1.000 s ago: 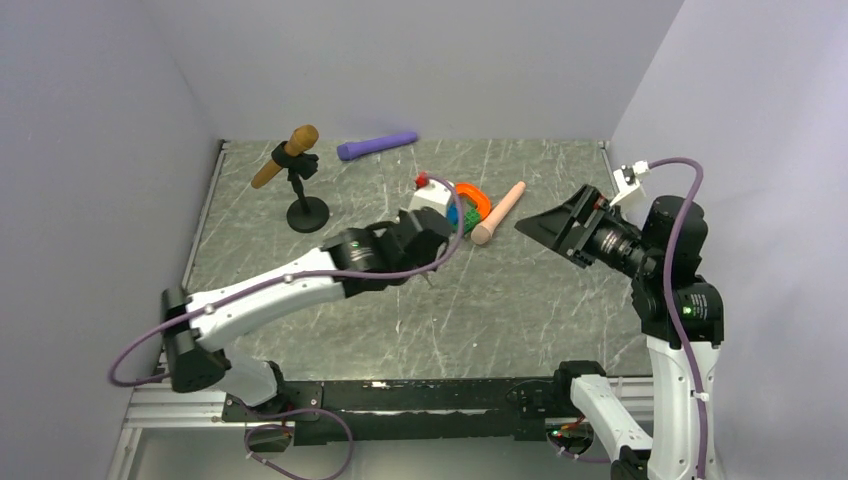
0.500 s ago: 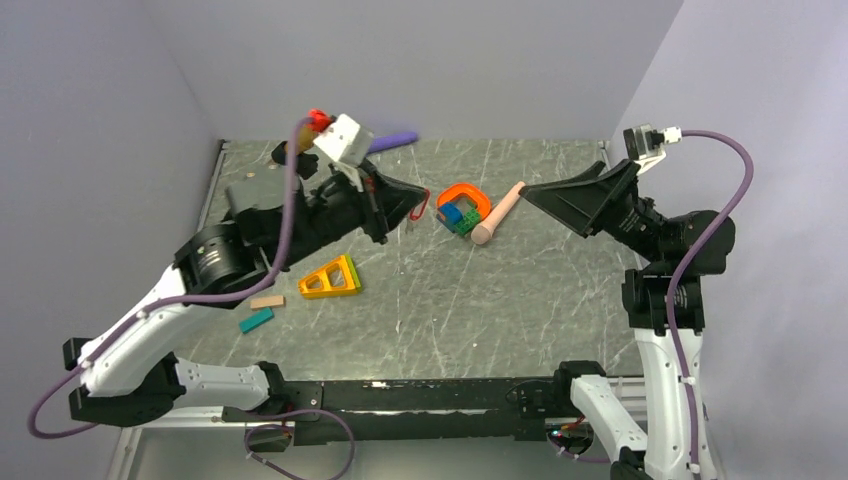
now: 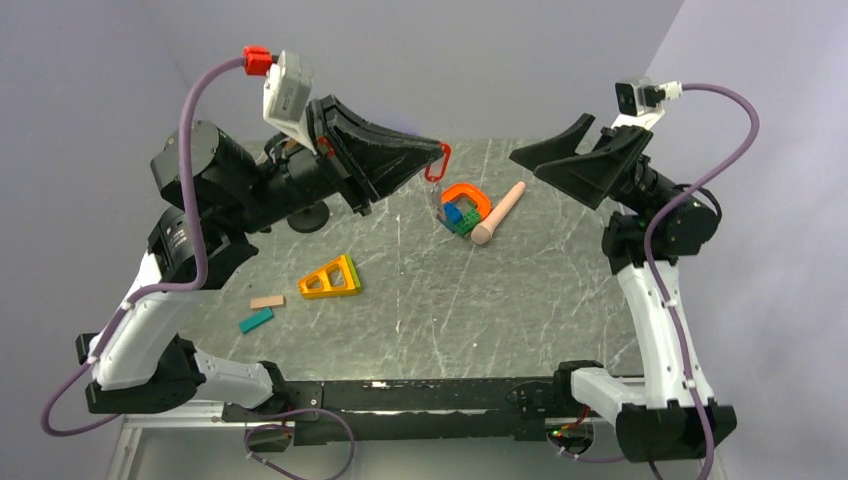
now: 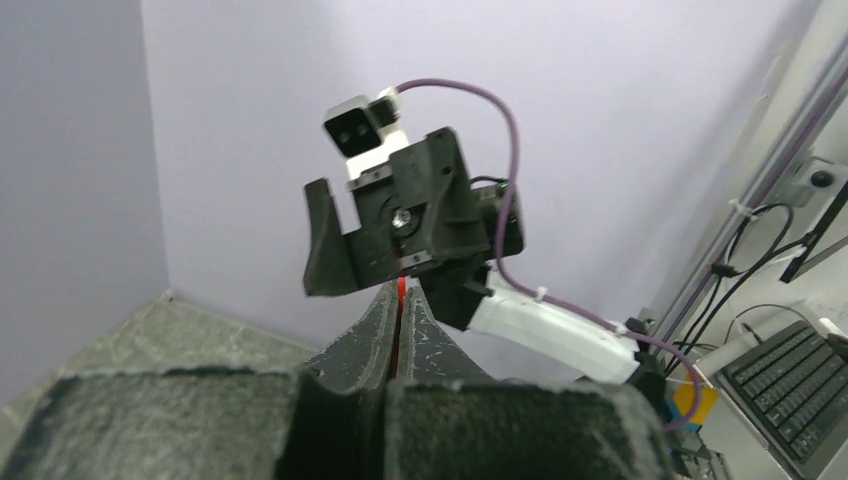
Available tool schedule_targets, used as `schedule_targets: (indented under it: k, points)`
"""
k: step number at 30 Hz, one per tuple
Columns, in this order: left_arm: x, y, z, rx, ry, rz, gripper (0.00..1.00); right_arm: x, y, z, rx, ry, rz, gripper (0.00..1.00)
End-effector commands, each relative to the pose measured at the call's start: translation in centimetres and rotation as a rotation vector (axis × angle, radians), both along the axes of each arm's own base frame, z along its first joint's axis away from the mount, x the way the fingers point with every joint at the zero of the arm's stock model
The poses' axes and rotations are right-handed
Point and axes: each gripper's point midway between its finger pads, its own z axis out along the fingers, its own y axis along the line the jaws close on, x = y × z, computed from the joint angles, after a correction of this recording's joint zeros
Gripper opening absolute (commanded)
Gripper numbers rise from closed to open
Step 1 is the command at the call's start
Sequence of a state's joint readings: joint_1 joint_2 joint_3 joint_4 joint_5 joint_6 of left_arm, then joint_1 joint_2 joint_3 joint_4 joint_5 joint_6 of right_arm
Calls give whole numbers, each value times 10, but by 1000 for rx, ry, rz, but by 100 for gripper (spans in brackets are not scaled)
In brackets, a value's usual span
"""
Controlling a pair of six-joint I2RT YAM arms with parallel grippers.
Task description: Remove the keys from the keyring
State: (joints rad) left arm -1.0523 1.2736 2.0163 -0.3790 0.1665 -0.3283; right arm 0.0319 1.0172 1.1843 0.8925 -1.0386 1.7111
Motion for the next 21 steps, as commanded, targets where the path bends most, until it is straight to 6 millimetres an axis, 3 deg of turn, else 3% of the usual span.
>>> schedule_targets:
  k: [1, 11, 21]
  points:
    - [-19, 6, 41, -96, -63, -131, 0, -26, 6, 24, -9, -182, 95, 96]
    - [-15, 6, 59, -199, -58, -202, 0, -27, 44, 38, -10, -260, 227, 93]
    - [-21, 4, 65, -239, -53, -256, 0, -27, 60, 48, 43, -280, 283, 89]
